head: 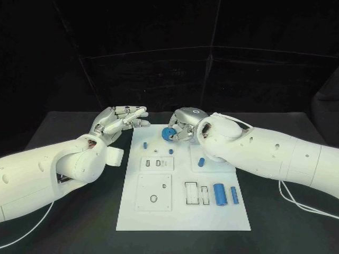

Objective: Assemble the parts on the task board

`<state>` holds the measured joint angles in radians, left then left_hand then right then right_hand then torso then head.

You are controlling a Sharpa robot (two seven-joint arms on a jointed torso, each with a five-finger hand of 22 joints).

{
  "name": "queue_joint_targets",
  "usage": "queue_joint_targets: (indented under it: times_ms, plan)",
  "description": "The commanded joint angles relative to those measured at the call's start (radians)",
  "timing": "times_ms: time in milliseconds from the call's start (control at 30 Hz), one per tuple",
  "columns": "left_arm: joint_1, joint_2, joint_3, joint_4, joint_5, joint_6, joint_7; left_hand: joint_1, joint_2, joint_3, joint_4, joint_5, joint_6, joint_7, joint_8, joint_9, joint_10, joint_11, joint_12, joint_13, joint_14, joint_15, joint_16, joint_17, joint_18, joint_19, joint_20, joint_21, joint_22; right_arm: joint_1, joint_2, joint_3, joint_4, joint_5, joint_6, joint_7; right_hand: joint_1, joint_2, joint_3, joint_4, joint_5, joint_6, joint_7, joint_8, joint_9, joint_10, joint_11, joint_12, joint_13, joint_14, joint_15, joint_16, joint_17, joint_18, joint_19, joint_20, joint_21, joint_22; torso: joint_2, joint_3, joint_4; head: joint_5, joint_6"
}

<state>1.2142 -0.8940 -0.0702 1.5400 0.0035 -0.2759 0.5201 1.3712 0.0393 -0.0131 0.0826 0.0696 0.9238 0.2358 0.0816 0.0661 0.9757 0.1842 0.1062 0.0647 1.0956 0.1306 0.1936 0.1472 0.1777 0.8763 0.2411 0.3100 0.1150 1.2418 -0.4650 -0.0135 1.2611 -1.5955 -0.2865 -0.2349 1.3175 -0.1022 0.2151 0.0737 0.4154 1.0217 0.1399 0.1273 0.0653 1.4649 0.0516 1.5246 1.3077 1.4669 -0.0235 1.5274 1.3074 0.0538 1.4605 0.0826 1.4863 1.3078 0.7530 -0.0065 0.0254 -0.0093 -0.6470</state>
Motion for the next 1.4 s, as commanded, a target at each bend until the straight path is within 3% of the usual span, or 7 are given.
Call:
queue_joint_targets:
  times_ms: [33, 467, 667, 900, 1233, 1333, 1400]
  plan:
    - [0.002, 0.003, 0.001, 0.001, -0.004, 0.013, 0.003, 0.000, 0.010, 0.001, -0.009, -0.004, -0.002, 0.004, -0.006, -0.001, -0.006, 0.002, -0.005, -0.001, 0.003, 0.002, -0.006, 0.002, 0.006, 0.007, 0.003, -0.005, -0.002, -0.001, 0.014, 0.001, -0.014, -0.021, 0.044, -0.009, -0.011, 0.001, 0.005, 0.001, -0.008, 0.007, -0.005, 0.004, 0.002, 0.070, -0.004, -0.006, 0.215, 0.080, -0.003, 0.004, 0.141, -0.013, 0.025, -0.003, 0.004, 0.063, 0.001, 0.0008, -0.0016, 0.004, -0.001]
    - [0.002, 0.004, 0.001, 0.001, -0.004, 0.012, 0.002, 0.001, 0.010, 0.001, -0.010, -0.004, -0.002, 0.004, -0.006, -0.001, -0.006, 0.002, -0.006, -0.001, 0.003, 0.002, -0.006, 0.002, 0.006, 0.007, 0.003, -0.005, -0.002, -0.005, 0.050, 0.000, -0.050, -0.023, 0.061, -0.012, -0.033, -0.014, 0.017, 0.003, -0.063, -0.032, 0.007, -0.020, -0.001, 0.046, 0.007, -0.040, 0.186, 0.078, 0.006, 0.002, 0.137, -0.014, 0.026, 0.004, 0.005, 0.067, 0.000, 0.0008, -0.0025, 0.008, -0.003]
    - [0.002, 0.004, 0.001, 0.000, -0.004, 0.013, 0.001, 0.002, 0.011, 0.003, -0.012, -0.004, -0.002, 0.004, -0.007, -0.001, -0.006, 0.002, -0.006, -0.002, 0.002, 0.002, -0.007, 0.002, 0.006, 0.008, 0.003, -0.006, -0.003, -0.005, 0.063, 0.000, -0.064, -0.023, 0.067, -0.018, -0.059, -0.024, -0.005, 0.015, -0.207, -0.076, 0.018, -0.050, -0.001, 0.031, 0.019, -0.063, 0.167, 0.078, 0.016, 0.002, 0.137, -0.013, 0.024, 0.014, 0.004, 0.066, 0.000, 0.0012, -0.0027, 0.008, -0.005]
    - [0.002, 0.004, 0.001, 0.001, -0.004, 0.014, 0.000, 0.002, 0.011, 0.003, -0.012, -0.004, -0.002, 0.004, -0.007, -0.001, -0.006, 0.002, -0.006, -0.002, 0.002, 0.002, -0.007, 0.002, 0.006, 0.008, 0.003, -0.006, -0.003, -0.005, 0.069, 0.000, -0.074, -0.023, 0.086, -0.025, -0.101, -0.013, -0.057, 0.060, -0.235, -0.107, 0.029, -0.063, 0.001, 0.014, 0.030, -0.087, 0.148, 0.079, 0.027, 0.002, 0.140, -0.013, 0.023, 0.024, 0.004, 0.066, 0.000, 0.0010, -0.0025, 0.006, -0.004]
    - [0.002, 0.002, 0.001, 0.001, -0.004, 0.015, -0.003, 0.003, 0.011, 0.003, -0.014, -0.005, -0.002, 0.004, -0.008, -0.001, -0.007, 0.003, -0.007, -0.002, 0.002, 0.002, -0.008, 0.002, 0.006, 0.007, 0.003, -0.006, -0.004, -0.005, 0.064, 0.000, -0.073, -0.019, 0.144, -0.032, -0.138, 0.009, -0.092, 0.109, -0.232, -0.093, 0.027, -0.057, 0.004, 0.014, 0.029, -0.086, 0.149, 0.079, 0.027, 0.002, 0.141, -0.013, 0.023, 0.026, 0.006, 0.068, 0.000, 0.0013, -0.0032, 0.005, -0.004]
    - [0.002, 0.002, 0.001, 0.001, -0.004, 0.015, -0.003, 0.003, 0.011, 0.003, -0.014, -0.005, -0.002, 0.004, -0.008, -0.001, -0.007, 0.003, -0.007, -0.002, 0.002, 0.002, -0.008, 0.002, 0.006, 0.007, 0.003, -0.006, -0.004, -0.005, 0.060, 0.000, -0.071, -0.017, 0.126, -0.031, -0.141, 0.012, -0.096, 0.114, -0.229, -0.092, 0.026, -0.057, 0.004, 0.015, 0.028, -0.085, 0.149, 0.079, 0.026, 0.002, 0.140, -0.013, 0.023, 0.025, 0.006, 0.069, 0.000, 0.0015, -0.0031, 0.004, -0.002]
    - [0.002, 0.002, 0.001, 0.001, -0.004, 0.015, -0.003, 0.002, 0.011, 0.003, -0.015, -0.005, -0.003, 0.005, -0.008, -0.001, -0.008, 0.003, -0.008, -0.002, 0.002, 0.003, -0.009, 0.002, 0.006, 0.007, 0.003, -0.007, -0.004, -0.005, 0.052, 0.000, -0.064, -0.013, 0.077, -0.020, -0.140, 0.018, -0.098, 0.119, -0.212, -0.085, 0.024, -0.055, 0.005, 0.018, 0.027, -0.081, 0.153, 0.079, 0.025, 0.003, 0.142, -0.014, 0.024, 0.025, 0.007, 0.071, 0.000, 0.0018, -0.0028, 0.003, -0.001]
